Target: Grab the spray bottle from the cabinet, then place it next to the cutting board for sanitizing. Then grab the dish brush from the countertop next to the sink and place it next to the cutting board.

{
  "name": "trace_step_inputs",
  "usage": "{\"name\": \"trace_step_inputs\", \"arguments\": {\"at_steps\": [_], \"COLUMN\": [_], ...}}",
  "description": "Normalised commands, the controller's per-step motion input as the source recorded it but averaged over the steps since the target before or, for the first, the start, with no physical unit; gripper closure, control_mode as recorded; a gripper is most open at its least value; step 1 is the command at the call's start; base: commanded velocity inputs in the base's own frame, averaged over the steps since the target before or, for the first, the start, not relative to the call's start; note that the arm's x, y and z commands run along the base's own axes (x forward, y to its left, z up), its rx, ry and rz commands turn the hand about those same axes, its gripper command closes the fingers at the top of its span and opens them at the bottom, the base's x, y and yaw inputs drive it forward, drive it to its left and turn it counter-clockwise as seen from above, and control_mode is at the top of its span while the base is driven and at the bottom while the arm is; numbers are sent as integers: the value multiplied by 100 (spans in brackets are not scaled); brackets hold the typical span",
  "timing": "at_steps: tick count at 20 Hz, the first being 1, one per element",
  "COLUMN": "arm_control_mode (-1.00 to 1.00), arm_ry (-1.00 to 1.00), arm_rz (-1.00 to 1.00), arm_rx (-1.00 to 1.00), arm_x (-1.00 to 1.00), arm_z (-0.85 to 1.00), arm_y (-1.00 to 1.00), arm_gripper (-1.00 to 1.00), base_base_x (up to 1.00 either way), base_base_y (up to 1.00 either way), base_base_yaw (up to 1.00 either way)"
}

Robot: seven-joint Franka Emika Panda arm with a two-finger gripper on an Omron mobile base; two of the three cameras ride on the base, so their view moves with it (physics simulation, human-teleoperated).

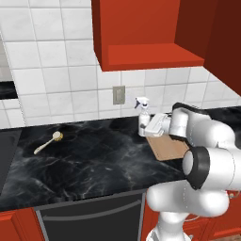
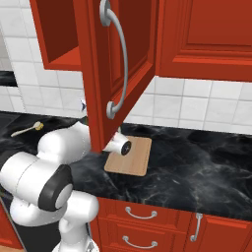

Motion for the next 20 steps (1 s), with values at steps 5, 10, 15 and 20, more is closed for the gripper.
{"name": "trace_step_inputs", "arguments": {"at_steps": [5,10,15,20], "arm_control_mode": [-100,-100,-100,-100], "arm_ry": [-2,-6,-3,-5], "arm_rz": [0,0,0,0], "arm_rx": [0,0,0,0], "arm_x": [0,0,0,0], "arm_z": [-34,-28,-26,-23], "arm_y": [-11,-3,0,-3], "arm_gripper": [100,100,100,100], "base_base_x": [0,0,0,0], "base_base_y": [0,0,0,0], "base_base_yaw": [0,0,0,0]}}
